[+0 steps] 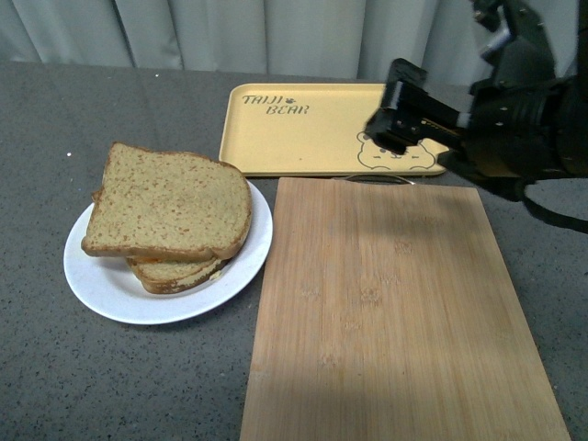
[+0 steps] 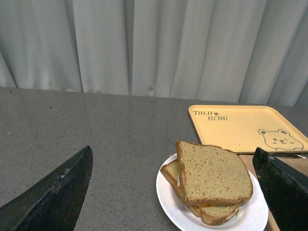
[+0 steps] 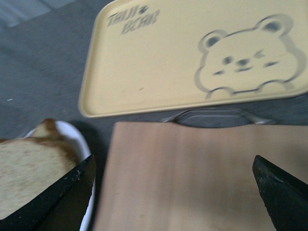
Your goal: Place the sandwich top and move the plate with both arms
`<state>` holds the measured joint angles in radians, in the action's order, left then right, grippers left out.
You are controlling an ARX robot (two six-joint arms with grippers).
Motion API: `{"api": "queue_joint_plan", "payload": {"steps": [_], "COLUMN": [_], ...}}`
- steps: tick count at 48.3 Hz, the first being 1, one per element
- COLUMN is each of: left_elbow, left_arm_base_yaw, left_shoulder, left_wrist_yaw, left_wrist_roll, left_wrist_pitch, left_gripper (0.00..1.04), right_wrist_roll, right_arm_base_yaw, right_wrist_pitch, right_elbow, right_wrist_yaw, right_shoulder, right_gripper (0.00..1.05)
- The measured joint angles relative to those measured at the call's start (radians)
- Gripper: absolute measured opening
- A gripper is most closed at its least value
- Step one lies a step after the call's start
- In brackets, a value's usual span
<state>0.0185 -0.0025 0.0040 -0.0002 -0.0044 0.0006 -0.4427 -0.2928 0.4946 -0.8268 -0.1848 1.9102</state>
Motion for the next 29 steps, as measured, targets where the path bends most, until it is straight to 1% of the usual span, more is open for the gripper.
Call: {"api": "queue_joint_plan", "payload": {"steps": [1, 2, 5, 6, 7, 8, 9, 10, 12, 13, 15, 21, 25, 27, 29], "left_elbow": [0.000, 0.000, 0.000, 0.000, 0.000, 0.000, 0.000, 0.000, 0.000, 0.000, 0.000, 0.000, 0.000, 0.000, 0.000], "left_arm_base_yaw": [0.000, 0.000, 0.000, 0.000, 0.000, 0.000, 0.000, 0.000, 0.000, 0.000, 0.000, 0.000, 0.000, 0.000, 0.000], "left_shoulder": [0.000, 0.000, 0.000, -0.001, -0.001, 0.000, 0.000, 0.000, 0.000, 0.000, 0.000, 0.000, 0.000, 0.000, 0.000], "left_wrist_yaw": [0.000, 0.000, 0.000, 0.001, 0.000, -0.002, -0.001, -0.001, -0.001, -0.001, -0.001, 0.000, 0.000, 0.000, 0.000], "left_wrist_roll": [0.000, 0.000, 0.000, 0.000, 0.000, 0.000, 0.000, 0.000, 0.000, 0.000, 0.000, 0.000, 0.000, 0.000, 0.000], "left_wrist_pitch": [0.000, 0.000, 0.000, 0.000, 0.000, 0.000, 0.000, 0.000, 0.000, 0.000, 0.000, 0.000, 0.000, 0.000, 0.000], "left_gripper": [0.98, 0.98, 0.98, 0.98, 0.98, 0.98, 0.98, 0.98, 0.98, 0.98, 0.98, 0.98, 0.98, 0.98, 0.98], "right_wrist_roll": [0.025, 0.043, 0.188, 0.241, 0.276, 0.324, 0.341, 0.366, 0.396, 0.400, 0.412, 0.429, 0.436, 0.438, 0.441], "right_arm_base_yaw": [0.001, 0.000, 0.004, 0.010, 0.015, 0.024, 0.031, 0.043, 0.060, 0.064, 0.077, 0.103, 0.125, 0.137, 0.148], "right_wrist_pitch": [0.032, 0.048, 0.373, 0.511, 0.589, 0.689, 0.732, 0.806, 0.852, 0.856, 0.861, 0.854, 0.834, 0.820, 0.804], "right_elbow": [0.018, 0.032, 0.126, 0.177, 0.213, 0.261, 0.290, 0.326, 0.378, 0.387, 0.422, 0.496, 0.556, 0.589, 0.617], "right_wrist_yaw": [0.051, 0.067, 0.302, 0.367, 0.406, 0.424, 0.428, 0.423, 0.415, 0.414, 0.402, 0.372, 0.351, 0.338, 0.327], "right_shoulder": [-0.004, -0.004, 0.013, 0.016, 0.015, 0.005, -0.006, -0.031, -0.087, -0.100, -0.146, -0.224, -0.288, -0.335, -0.381], "right_gripper": [0.94, 0.93, 0.83, 0.77, 0.74, 0.69, 0.65, 0.60, 0.51, 0.49, 0.42, 0.26, 0.12, 0.03, 0.01]}}
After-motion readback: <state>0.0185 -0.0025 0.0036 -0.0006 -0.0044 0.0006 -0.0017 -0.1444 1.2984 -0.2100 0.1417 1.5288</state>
